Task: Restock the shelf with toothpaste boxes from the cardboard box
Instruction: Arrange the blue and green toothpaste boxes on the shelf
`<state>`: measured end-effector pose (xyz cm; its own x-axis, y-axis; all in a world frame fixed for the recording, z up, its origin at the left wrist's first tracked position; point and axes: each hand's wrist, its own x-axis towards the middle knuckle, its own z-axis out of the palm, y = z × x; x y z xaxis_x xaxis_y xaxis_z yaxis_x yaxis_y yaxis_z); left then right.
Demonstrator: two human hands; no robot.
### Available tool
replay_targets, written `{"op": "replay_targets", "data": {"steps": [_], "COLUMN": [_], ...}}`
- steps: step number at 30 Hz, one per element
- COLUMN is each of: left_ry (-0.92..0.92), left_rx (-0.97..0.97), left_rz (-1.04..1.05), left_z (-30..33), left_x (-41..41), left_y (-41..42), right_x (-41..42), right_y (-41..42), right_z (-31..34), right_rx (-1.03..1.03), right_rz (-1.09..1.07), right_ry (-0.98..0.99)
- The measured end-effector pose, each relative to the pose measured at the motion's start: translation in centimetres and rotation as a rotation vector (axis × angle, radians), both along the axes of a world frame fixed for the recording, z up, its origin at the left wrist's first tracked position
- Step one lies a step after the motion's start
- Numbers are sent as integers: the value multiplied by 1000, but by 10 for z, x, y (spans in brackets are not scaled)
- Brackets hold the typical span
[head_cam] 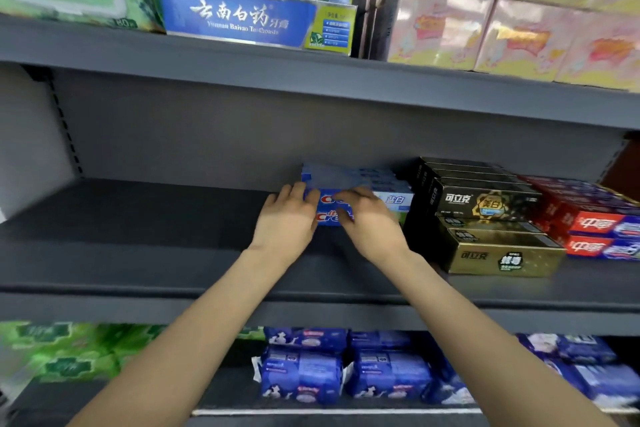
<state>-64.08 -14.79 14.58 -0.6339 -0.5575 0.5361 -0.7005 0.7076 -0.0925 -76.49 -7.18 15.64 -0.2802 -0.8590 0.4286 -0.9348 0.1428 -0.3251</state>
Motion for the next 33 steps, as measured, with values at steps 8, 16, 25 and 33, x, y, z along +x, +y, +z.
{"op": "replay_targets", "data": {"steps": [8, 16, 25, 33], "left_ry": [214, 198, 137, -217], "left_rx": [189, 480, 749, 971], "left_rz": [32, 245, 560, 541], "left_z": [-32, -79, -135, -203], "left_x": [124, 273, 485, 621], "left_y": [106, 178, 195, 176], "right_x": [107, 257, 448, 576], "right_y": [76, 122, 120, 113], "right_z": [-38, -85, -143, -213], "right_rx": [0, 232, 555, 804], "right_rz": [166, 330, 596, 582], "right_ry": [-147, -229, -192, -180]}}
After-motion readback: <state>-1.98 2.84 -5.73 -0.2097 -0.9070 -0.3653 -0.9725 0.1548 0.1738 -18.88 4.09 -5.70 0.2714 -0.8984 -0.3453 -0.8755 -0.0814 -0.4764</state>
